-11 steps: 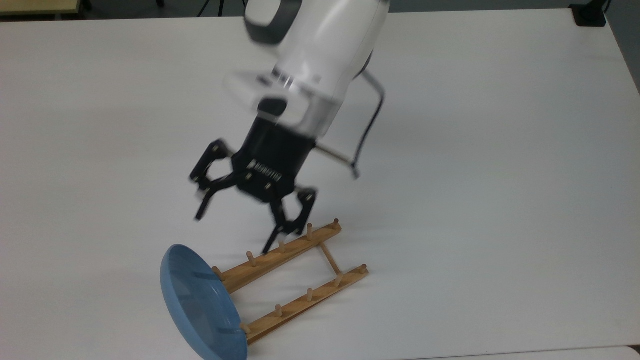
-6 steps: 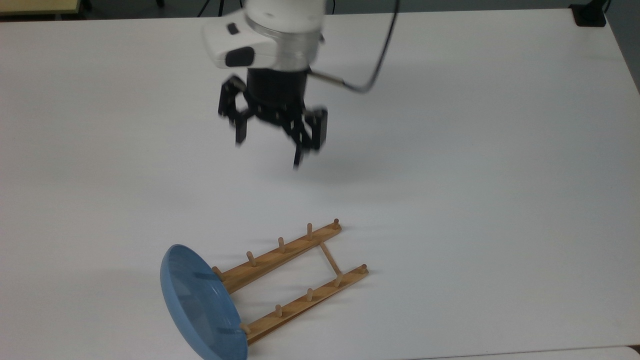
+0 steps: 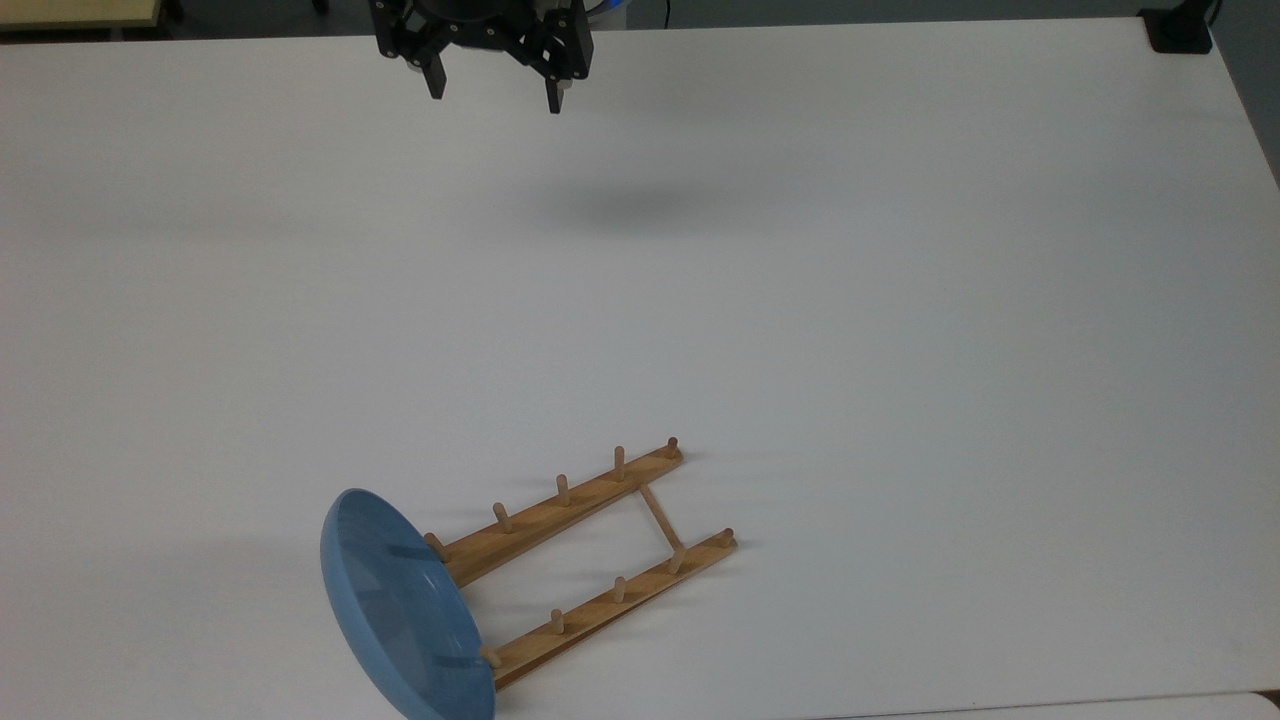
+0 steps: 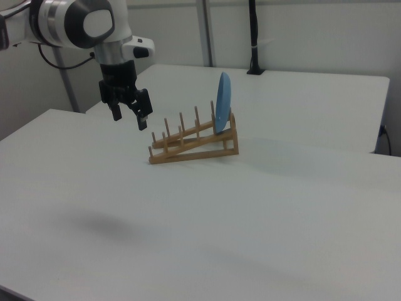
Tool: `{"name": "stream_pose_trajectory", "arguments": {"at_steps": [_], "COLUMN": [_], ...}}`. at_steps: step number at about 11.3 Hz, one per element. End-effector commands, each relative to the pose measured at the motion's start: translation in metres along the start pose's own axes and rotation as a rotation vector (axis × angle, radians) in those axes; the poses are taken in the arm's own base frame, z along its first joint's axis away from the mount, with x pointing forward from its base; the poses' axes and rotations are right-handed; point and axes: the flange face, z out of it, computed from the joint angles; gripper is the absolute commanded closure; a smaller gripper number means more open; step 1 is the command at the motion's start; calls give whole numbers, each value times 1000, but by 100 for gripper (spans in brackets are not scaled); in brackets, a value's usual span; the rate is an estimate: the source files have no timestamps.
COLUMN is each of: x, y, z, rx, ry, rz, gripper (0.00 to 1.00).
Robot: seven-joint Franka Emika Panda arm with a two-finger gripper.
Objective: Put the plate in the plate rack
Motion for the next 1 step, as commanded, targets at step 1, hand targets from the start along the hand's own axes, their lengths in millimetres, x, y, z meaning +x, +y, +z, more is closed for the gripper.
{"name": "stream_pose_trajectory", "arguments": {"at_steps": [1], "x": [-9], "y": [6], "z": [4], "rx": [-12], "ry": [-36], "rz": [27], "gripper": [0]}}
